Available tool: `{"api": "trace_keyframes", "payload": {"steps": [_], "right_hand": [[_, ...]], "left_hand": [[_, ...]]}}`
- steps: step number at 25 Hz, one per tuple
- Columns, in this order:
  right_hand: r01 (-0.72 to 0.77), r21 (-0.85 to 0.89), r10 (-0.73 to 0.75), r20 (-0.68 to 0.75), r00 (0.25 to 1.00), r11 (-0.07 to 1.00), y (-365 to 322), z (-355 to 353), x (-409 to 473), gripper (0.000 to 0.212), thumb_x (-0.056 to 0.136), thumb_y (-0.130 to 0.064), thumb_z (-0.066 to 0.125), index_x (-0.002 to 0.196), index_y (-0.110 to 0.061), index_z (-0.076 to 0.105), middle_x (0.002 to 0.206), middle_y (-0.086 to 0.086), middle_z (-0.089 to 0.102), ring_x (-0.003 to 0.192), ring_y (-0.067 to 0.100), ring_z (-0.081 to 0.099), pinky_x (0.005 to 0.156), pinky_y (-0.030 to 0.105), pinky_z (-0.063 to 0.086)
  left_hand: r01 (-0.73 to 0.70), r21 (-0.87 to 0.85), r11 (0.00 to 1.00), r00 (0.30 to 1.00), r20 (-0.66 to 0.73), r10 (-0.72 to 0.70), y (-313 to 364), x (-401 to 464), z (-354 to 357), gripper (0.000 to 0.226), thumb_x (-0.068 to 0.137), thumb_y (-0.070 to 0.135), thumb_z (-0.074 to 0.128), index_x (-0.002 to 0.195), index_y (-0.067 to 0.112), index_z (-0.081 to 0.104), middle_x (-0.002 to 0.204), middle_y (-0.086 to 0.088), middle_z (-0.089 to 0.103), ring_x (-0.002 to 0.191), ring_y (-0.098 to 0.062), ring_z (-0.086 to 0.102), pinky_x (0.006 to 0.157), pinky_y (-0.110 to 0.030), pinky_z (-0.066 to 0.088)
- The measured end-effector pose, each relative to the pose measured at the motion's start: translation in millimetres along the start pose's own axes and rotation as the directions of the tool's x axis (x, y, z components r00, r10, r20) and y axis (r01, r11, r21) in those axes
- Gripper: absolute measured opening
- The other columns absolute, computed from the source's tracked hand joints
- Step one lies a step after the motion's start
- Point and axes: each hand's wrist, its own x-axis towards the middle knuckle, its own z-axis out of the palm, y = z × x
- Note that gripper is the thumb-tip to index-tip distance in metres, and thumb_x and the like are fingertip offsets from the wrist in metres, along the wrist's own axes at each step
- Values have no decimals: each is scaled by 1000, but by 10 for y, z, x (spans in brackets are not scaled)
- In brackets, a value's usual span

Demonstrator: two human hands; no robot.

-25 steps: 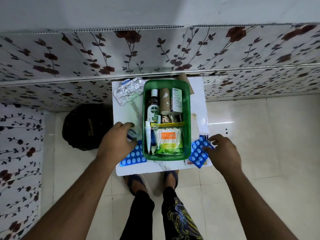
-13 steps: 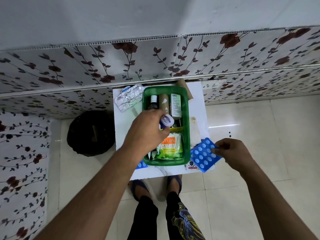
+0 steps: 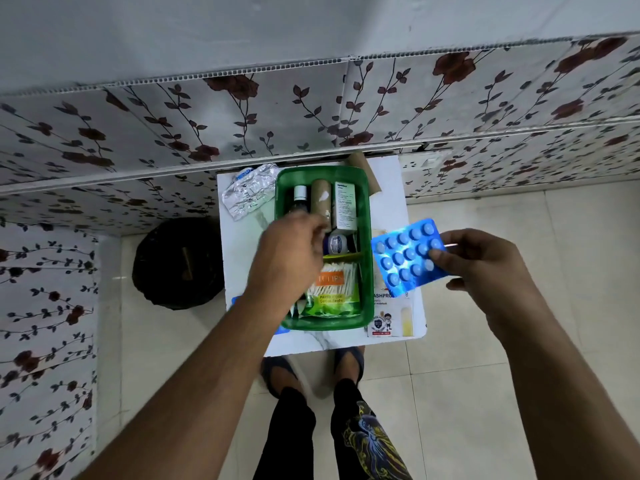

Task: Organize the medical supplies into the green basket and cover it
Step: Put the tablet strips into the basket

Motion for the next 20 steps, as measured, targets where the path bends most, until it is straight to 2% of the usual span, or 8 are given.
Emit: {"api": "trace_keyframes", "payload": {"steps": [2,4,5,7,8,10,15,20], "right_hand": [[111,-78,-107,58,993,991,-140,233,-43,15,80,-11,77,85,-24,72,67,-9,72,60,3,66,50,19,49],[236,-310,-201,141,969,921,-224,555,-67,15,78,-17,76,87,-28,73,72,-10,72,70,8,68,63,27,55],[315,-478,-252,192,948,820,-247,719,-66,17,78,-20,73,92,-29,73,78,-10,73,80,14,68,72,31,54],[458,-766,-351,319,880,451,-251,1007,-40,21,79,-24,66,99,-28,71,87,-3,72,97,24,61,82,34,42],[479,-832,-372,366,853,279,-234,1107,-18,21,79,-24,64,98,-27,70,85,-1,69,99,26,56,81,35,34],[465,-880,-355,405,843,99,-202,1204,3,17,76,-21,64,93,-25,69,79,-1,63,98,26,51,75,37,23],[449,-890,-329,451,830,-87,-175,1197,-18,21,70,-15,61,87,-25,71,74,-3,64,92,25,47,72,38,15],[455,-886,-324,457,828,-87,-193,1177,-64,25,68,-16,60,91,-22,69,86,-3,68,97,26,47,76,39,25]], "left_hand": [[83,-127,988,978,-179,-105,-156,-13,-246,18,84,12,62,97,19,73,88,5,70,70,2,61,68,-5,41],[208,-239,949,929,-257,-268,-382,-113,-437,18,84,11,60,94,20,72,87,6,71,71,8,61,69,-3,42],[273,-267,924,907,-249,-340,-489,-180,-480,19,84,8,60,93,20,72,88,4,72,73,6,63,70,-5,44],[369,-277,887,884,-190,-427,-678,-306,-485,21,85,4,60,93,20,71,89,2,73,77,-7,68,75,-17,49],[399,-273,875,880,-154,-450,-752,-362,-461,21,85,4,60,93,19,71,88,1,73,78,-14,69,77,-24,52],[432,-288,855,875,-96,-474,-871,-458,-404,20,85,3,60,92,18,72,85,1,73,76,-17,69,77,-31,55],[435,-288,853,885,-38,-464,-1014,-594,-288,22,84,3,61,90,21,71,84,2,72,75,-13,66,71,-24,51],[429,-155,890,903,67,-424,-1120,-678,-240,28,84,-1,60,103,16,72,100,-2,70,85,-16,66,79,-26,49]]}}
